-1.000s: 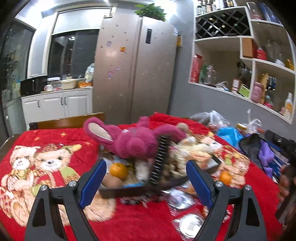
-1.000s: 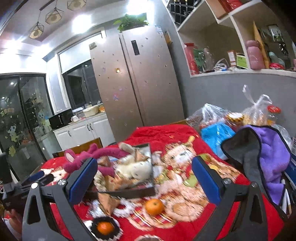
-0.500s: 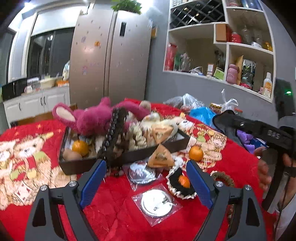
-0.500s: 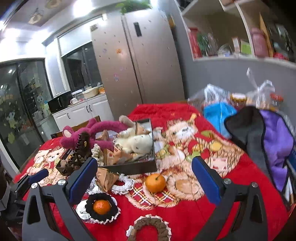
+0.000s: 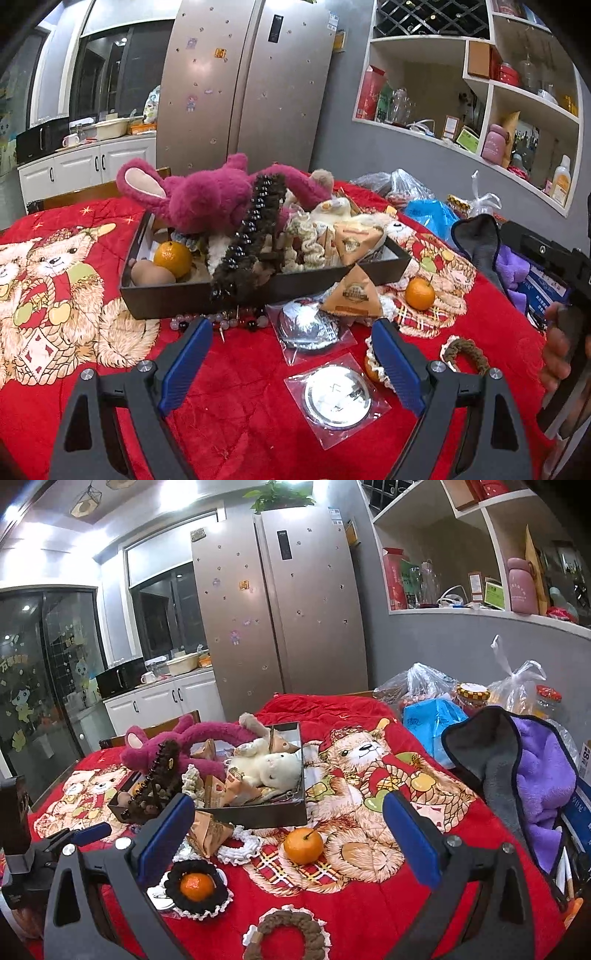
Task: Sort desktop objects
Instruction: 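Withdraw both tools from the tray toward the loose items on the bedspread, then grasp a triangular snack pack with the left tool while the right tool grasps a mandarin orange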
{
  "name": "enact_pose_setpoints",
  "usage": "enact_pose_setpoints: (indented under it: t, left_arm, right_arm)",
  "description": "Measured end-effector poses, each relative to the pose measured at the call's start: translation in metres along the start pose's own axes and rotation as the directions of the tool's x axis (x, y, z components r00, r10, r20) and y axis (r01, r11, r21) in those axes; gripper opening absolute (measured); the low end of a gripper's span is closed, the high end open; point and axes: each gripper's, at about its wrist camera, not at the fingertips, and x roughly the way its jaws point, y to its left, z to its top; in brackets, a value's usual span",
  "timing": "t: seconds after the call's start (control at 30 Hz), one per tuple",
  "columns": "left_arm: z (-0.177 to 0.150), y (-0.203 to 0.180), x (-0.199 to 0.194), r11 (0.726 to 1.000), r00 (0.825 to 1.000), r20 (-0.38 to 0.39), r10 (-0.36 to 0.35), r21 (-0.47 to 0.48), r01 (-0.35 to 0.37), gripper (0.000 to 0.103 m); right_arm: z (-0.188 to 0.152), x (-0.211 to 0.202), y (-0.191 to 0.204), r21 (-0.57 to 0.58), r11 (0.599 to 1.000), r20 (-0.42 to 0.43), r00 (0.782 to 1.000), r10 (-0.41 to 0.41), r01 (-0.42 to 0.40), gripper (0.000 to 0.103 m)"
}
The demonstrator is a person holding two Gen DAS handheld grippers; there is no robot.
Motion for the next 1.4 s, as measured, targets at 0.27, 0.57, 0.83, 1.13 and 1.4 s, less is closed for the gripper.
enact_pose_setpoints:
  t: [0.27, 0.57, 0.83, 1.13, 1.4]
  left_arm:
    - [0.02, -0.026, 0.008, 1.0, 1.0, 0.011, 0.01, 0.015, -0.01, 0.09]
    - [0.032, -0.048, 0.072, 0.998, 0.994, -0.098, 0.056, 0.017, -0.055, 0.09]
    - [0.028, -0.039, 0.09, 0.998, 0.986, -0.155, 0.059, -0.009, -0.061, 0.09]
    - [0.023, -0.039, 0.103, 0.996, 0.969, -0.228, 0.094, 0.011, -0.094, 0.09]
    - [0.024, -0.038, 0.104, 0.995, 0.968, -0.233, 0.097, 0.013, -0.097, 0.09]
  right_arm:
    - [-0.006, 0.017, -0.008, 0.014, 0.999, 0.004, 0.999, 0.039, -0.039, 0.103]
    - [-0.015, 0.059, -0.027, 0.043, 0.999, -0.118, 0.992, 0.034, -0.03, 0.103]
    - [-0.029, 0.092, -0.05, 0.107, 0.994, -0.241, 0.97, 0.031, -0.005, 0.103]
    - [-0.041, 0.128, -0.048, 0.113, 0.994, -0.393, 0.919, 0.036, 0.009, 0.102]
    - [-0.042, 0.132, -0.039, 0.063, 0.997, -0.41, 0.912, -0.015, 0.045, 0.1]
